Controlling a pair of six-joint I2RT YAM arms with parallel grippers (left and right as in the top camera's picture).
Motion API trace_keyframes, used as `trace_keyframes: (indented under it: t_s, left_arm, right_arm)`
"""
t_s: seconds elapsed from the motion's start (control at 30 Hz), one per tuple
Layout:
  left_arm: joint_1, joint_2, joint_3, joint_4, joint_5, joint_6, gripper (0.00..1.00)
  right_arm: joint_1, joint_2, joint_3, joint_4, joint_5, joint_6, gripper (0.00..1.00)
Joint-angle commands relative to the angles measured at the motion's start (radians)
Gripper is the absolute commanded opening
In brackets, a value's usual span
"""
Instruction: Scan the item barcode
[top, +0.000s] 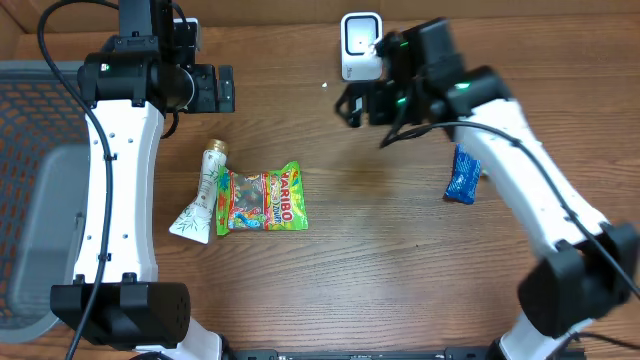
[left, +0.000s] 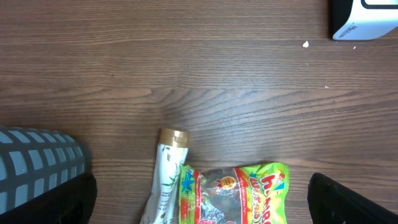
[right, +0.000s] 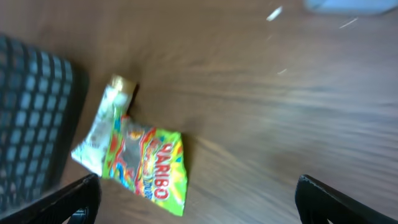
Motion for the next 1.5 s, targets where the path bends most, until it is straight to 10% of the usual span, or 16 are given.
trace_keyframes:
  t_s: [0.0, 1.1, 1.33, 1.47]
  left_arm:
    - [-0.006, -0.002, -0.003, 0.001, 0.006, -0.018, 1.00]
    - [-0.006, -0.002, -0.003, 0.001, 0.007, -0.018, 1.00]
    - [-0.006, -0.002, -0.003, 0.001, 0.007, -0.018, 1.00]
    - [-0.006, -0.002, -0.003, 0.001, 0.007, -0.018, 1.00]
  right_arm:
    - [0.068, 0.074, 0.015, 0.014, -0.025, 0.000, 1.00]
    - [0.216, 0.426, 0.009, 0.213, -0.118, 0.047, 0.55]
    - [0.232, 0.447, 0.009, 0.217, -0.107, 0.053, 0.07]
    - [0.213, 0.444, 0.010, 0.207, -0.108, 0.058, 0.04]
